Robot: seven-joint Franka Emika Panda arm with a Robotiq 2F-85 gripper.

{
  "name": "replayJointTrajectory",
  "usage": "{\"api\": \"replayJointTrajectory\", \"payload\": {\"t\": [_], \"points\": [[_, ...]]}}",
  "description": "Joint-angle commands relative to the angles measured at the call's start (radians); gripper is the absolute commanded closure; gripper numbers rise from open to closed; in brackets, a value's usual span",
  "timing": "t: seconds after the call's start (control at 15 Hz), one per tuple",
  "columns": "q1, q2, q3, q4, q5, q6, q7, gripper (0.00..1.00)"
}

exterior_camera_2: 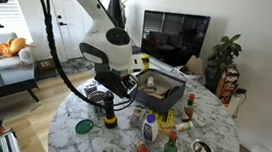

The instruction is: Pick up the flash light from the clear cup and put it on the table, pick up the clear cup from the blue box and put it on the table

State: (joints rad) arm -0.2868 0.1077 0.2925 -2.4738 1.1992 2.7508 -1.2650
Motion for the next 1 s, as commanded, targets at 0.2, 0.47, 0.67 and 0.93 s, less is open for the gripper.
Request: {"api": "replayJointTrajectory", "payload": {"t": [0.2, 0.47, 0.67, 0.93], "points": [[0.001, -0.104, 0.027, -0.048, 0.311, 0.027, -0.226, 0.70], [0.001, -0.064, 0.024, -0.014, 0.349, 0.019, -0.261, 0.70], [-0.001, -0.025, 0.021, 0.016, 0.367, 0.025, -0.272, 0.70], [0.001, 0.043, 0.019, 0.071, 0.345, 0.040, -0.247, 0.70]]}}
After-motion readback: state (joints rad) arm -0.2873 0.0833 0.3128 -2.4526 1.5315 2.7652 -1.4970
